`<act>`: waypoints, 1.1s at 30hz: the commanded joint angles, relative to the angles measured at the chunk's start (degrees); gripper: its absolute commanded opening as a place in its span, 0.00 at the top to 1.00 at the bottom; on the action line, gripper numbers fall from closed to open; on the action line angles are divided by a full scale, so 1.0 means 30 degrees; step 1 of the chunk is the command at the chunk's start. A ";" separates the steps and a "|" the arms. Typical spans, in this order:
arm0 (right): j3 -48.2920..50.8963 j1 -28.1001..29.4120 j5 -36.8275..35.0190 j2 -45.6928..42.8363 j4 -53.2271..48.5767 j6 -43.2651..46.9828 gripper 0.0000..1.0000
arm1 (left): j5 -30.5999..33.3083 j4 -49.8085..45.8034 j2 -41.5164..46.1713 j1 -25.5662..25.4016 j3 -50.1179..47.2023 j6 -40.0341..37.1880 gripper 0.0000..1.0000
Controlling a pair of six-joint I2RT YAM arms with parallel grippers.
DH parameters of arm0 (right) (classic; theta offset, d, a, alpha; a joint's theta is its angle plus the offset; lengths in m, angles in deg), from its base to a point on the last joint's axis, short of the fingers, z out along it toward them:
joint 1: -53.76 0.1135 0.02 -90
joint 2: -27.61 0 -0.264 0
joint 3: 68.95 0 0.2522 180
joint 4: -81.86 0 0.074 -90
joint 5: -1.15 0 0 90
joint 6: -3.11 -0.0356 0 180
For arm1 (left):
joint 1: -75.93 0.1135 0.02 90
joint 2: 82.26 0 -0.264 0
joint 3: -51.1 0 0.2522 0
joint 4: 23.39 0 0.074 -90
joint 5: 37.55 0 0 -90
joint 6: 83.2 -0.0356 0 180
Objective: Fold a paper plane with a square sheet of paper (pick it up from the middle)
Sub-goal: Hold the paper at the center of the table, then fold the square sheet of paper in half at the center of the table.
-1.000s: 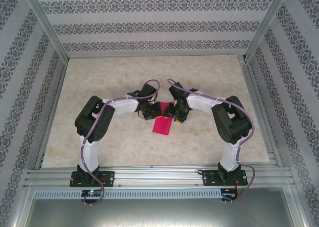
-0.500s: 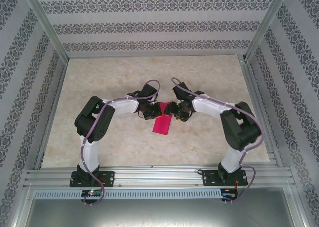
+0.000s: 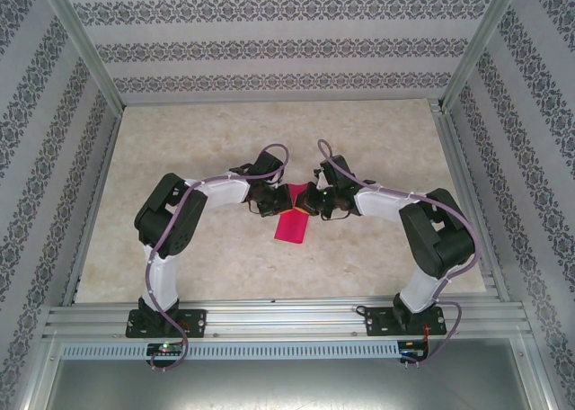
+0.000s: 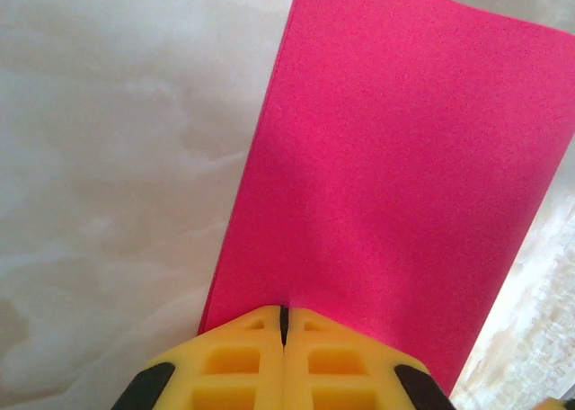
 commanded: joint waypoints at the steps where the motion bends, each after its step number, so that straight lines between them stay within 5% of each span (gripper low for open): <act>1: 0.0525 -0.0100 0.0326 0.0095 0.0582 0.0200 0.99 | 0.0614 -0.1091 -0.0742 -0.0295 -0.0257 -0.0501 1.00; 23: 0.4762 -0.0526 -0.1362 0.0683 0.3086 0.1473 0.95 | 0.0524 -0.1062 -0.1019 -0.0295 -0.0383 -0.0476 1.00; 33: 0.3795 -0.0384 0.1059 -0.2130 0.3891 0.0896 0.92 | 0.0484 -0.1069 -0.1020 -0.0295 -0.0361 -0.0488 1.00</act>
